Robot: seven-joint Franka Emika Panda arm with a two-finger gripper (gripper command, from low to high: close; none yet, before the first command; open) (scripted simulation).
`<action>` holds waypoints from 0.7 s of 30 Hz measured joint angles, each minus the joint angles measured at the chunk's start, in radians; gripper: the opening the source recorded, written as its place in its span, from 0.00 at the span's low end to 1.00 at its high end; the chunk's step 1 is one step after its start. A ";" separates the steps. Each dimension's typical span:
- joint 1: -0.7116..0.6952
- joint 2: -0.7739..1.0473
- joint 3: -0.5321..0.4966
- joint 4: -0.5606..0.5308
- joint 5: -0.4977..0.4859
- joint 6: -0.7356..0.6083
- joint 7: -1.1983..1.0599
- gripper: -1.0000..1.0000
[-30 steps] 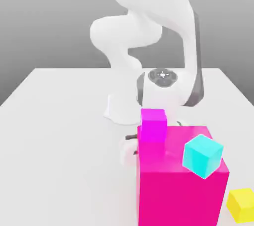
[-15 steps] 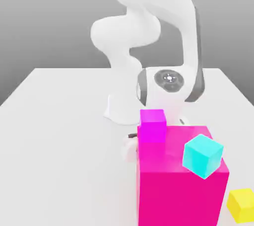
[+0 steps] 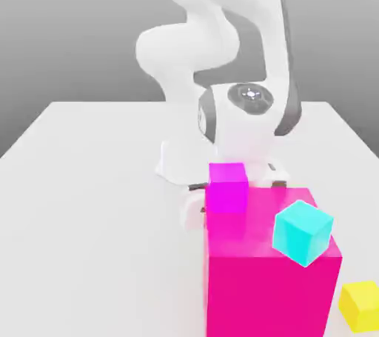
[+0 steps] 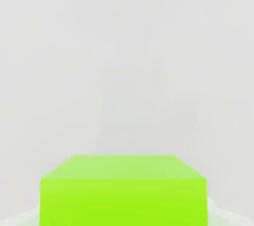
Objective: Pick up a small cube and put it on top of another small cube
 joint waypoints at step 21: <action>0.065 -0.333 0.129 0.247 -0.036 -0.562 0.484 0.00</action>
